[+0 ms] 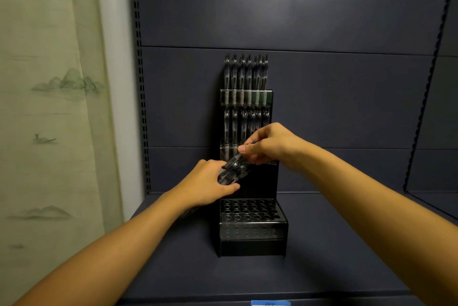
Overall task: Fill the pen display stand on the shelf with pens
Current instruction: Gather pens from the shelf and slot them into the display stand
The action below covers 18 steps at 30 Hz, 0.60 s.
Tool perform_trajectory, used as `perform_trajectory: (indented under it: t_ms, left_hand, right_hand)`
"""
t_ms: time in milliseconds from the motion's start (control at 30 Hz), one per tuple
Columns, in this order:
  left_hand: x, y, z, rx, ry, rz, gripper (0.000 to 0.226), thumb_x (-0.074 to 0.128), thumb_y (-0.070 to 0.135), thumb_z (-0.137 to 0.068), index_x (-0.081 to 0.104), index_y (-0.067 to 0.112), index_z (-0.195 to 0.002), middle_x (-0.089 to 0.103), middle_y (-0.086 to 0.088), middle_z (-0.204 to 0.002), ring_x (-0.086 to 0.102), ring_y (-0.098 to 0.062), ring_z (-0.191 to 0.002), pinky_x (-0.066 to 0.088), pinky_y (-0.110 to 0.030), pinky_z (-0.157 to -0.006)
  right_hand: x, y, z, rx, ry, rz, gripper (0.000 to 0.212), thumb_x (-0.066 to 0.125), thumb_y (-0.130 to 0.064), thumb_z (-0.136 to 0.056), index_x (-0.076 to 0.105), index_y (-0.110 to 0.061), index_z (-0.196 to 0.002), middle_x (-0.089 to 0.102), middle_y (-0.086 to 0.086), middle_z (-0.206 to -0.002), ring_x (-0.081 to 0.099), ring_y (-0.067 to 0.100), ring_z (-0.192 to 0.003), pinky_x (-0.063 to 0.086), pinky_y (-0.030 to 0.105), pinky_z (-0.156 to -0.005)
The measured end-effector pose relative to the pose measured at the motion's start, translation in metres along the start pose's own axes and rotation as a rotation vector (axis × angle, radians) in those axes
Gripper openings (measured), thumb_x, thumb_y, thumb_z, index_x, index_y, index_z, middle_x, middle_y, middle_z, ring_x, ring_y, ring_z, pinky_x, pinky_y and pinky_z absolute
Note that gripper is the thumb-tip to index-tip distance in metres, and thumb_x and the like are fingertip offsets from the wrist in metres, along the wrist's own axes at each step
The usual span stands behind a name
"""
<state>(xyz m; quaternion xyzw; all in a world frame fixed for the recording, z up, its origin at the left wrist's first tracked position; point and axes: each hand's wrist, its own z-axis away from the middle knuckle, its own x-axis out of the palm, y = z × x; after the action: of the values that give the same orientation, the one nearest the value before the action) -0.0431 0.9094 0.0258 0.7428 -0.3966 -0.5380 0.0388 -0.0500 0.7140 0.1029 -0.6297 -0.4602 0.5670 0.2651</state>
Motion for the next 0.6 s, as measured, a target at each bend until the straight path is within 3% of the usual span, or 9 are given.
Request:
perform_trajectory:
  t_ms: [233, 367, 500, 600]
  left_hand:
    - [0.001, 0.000, 0.000, -0.002, 0.062, 0.027, 0.021, 0.080, 0.032, -0.084, 0.063, 0.020, -0.091, 0.062, 0.009, -0.071, 0.055, 0.004, -0.055, 0.039, -0.012, -0.051]
    - [-0.001, 0.000, 0.001, -0.006, 0.082, 0.015, 0.021, 0.080, 0.032, -0.084, 0.061, 0.022, -0.084, 0.064, 0.008, -0.070, 0.058, 0.005, -0.053, 0.040, -0.011, -0.049]
    - [-0.002, -0.001, 0.001, -0.013, 0.103, -0.034, 0.032, 0.077, 0.041, -0.085, 0.062, 0.014, -0.078, 0.062, 0.004, -0.063, 0.054, 0.002, -0.047, 0.039, -0.016, -0.049]
    - [-0.007, 0.002, 0.000, 0.012, 0.145, 0.008, 0.035, 0.077, 0.042, -0.086, 0.057, 0.018, -0.070, 0.056, 0.008, -0.056, 0.051, -0.002, -0.046, 0.038, -0.015, -0.048]
  right_hand:
    - [0.002, -0.005, 0.001, 0.011, 0.034, -0.280, 0.016, 0.079, 0.004, -0.080, 0.070, 0.001, -0.093, 0.071, 0.014, -0.077, 0.072, 0.024, -0.073, 0.060, 0.030, -0.067]
    - [-0.003, -0.014, -0.001, -0.050, 0.084, -0.486, 0.032, 0.072, 0.012, -0.083, 0.062, 0.006, -0.112, 0.067, 0.011, -0.076, 0.069, 0.019, -0.063, 0.062, 0.029, -0.066]
    - [-0.019, -0.018, -0.010, -0.136, 0.077, -0.686, 0.013, 0.066, 0.005, -0.092, 0.057, 0.002, -0.101, 0.059, -0.002, -0.055, 0.049, 0.005, -0.040, 0.049, 0.019, -0.055]
    - [-0.030, -0.021, -0.015, -0.174, 0.209, -0.793, 0.026, 0.065, -0.002, -0.095, 0.059, 0.003, -0.119, 0.068, 0.000, -0.064, 0.060, 0.005, -0.045, 0.055, 0.025, -0.063]
